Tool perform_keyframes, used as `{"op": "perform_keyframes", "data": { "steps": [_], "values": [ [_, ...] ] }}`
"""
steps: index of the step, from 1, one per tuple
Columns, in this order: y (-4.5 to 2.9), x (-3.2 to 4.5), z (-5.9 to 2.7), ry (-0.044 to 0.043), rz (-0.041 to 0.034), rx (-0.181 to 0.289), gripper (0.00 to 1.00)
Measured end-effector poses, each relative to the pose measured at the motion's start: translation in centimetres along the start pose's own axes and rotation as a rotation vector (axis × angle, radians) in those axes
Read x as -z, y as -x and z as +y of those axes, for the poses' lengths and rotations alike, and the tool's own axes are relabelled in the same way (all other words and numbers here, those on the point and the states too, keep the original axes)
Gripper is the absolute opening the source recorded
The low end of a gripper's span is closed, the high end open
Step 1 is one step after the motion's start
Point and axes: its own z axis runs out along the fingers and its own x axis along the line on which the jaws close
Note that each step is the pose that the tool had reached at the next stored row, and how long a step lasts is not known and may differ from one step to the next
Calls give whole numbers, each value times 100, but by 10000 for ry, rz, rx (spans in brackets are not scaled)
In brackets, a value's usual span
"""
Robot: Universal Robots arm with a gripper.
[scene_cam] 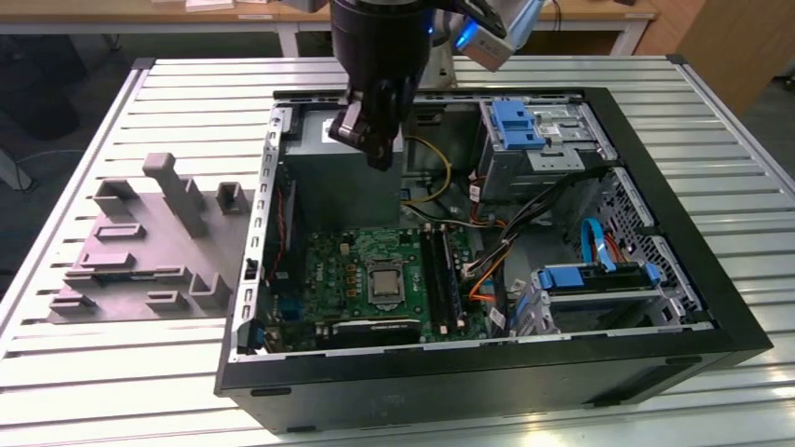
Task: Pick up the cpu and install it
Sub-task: 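Install the first cpu locking lever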
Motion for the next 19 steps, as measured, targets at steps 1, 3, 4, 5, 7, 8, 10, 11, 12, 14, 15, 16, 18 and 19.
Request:
{"op": "perform_keyframes", "data": {
  "steps": [1, 3, 4, 5, 7, 8, 10, 11, 12, 14, 15, 16, 18, 19],
  "values": [
    [0, -7, -1, 4, 6, 158, 11],
    [-10, -27, -15, 7, 15, 272, 11],
    [-8, -41, -35, 7, 10, 271, 11],
    [-3, -53, -54, 7, 10, 270, 11],
    [10, -74, -84, 7, 13, 270, 11],
    [15, -85, -93, 7, 11, 271, 11],
    [21, -105, -105, 6, 10, 271, 11],
    [21, -115, -107, 5, 9, 270, 11],
    [20, -123, -107, 1, 8, 270, 11],
    [19, -141, -109, -10, 0, 275, 11],
    [16, -146, -110, -17, -2, 278, 11],
    [14, -149, -112, -23, -5, 281, 11],
    [13, -153, -113, -26, -7, 284, 11],
    [13, -156, -113, -25, -7, 284, 11]
  ]
}}
